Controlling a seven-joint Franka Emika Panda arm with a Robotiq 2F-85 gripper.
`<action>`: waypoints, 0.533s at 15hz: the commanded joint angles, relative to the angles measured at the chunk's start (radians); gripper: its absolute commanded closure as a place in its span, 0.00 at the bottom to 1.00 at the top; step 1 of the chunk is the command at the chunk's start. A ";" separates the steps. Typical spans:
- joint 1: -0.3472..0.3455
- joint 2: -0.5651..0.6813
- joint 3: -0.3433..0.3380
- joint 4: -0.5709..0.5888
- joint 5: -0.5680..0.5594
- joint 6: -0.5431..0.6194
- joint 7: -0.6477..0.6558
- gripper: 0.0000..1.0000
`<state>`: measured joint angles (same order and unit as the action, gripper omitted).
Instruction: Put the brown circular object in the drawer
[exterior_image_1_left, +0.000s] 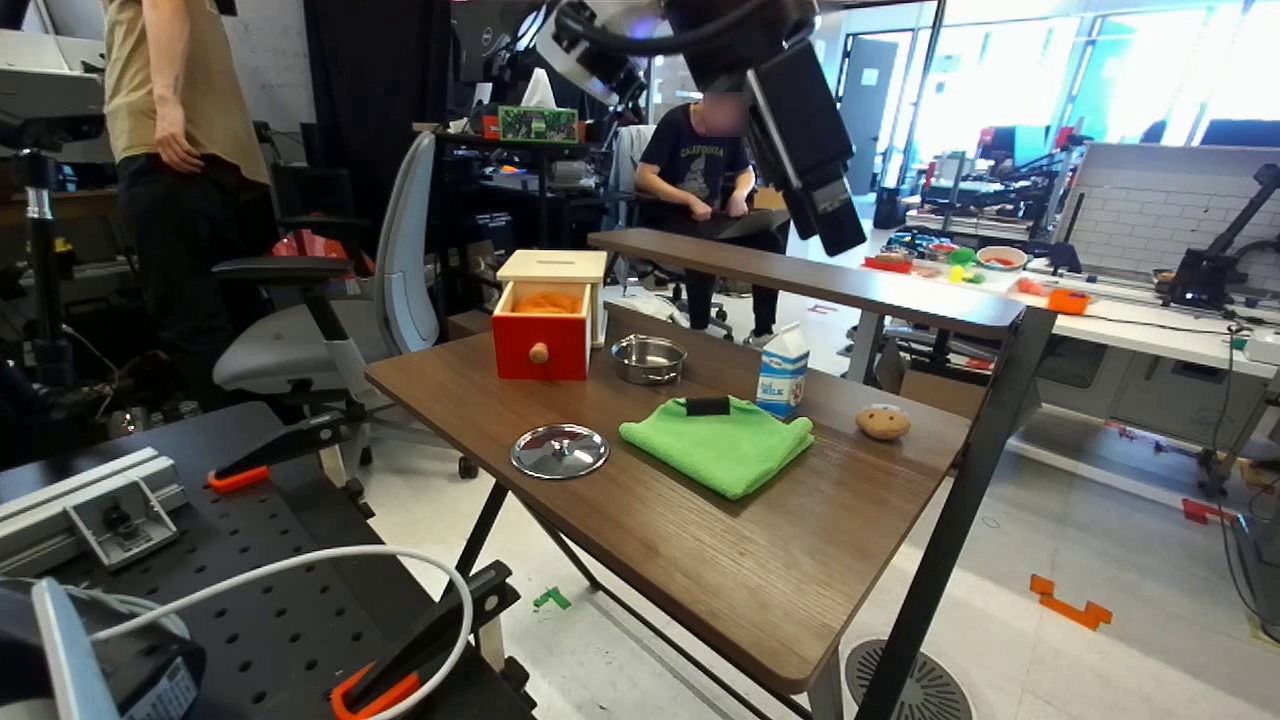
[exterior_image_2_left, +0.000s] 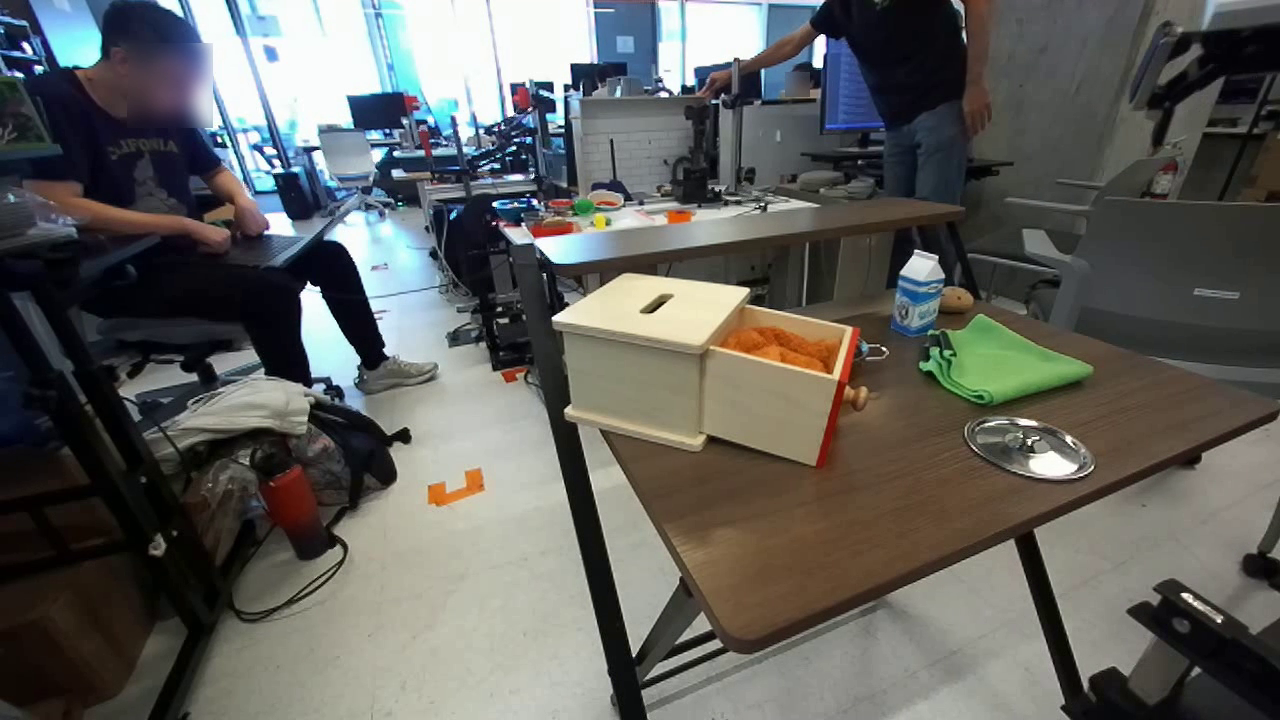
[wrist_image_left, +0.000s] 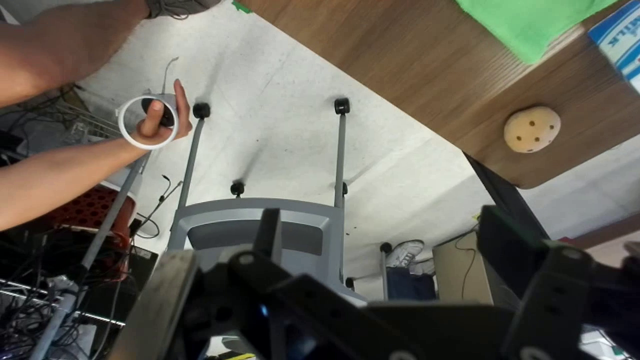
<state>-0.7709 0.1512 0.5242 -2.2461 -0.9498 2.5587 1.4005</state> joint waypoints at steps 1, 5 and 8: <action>0.246 0.237 -0.176 0.223 -0.032 -0.137 0.059 0.00; 0.505 0.443 -0.394 0.442 0.203 -0.135 -0.123 0.00; 0.389 0.567 -0.215 0.618 0.292 -0.206 -0.356 0.00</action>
<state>-0.2869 0.5951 0.1685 -1.8252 -0.7223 2.4452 1.2406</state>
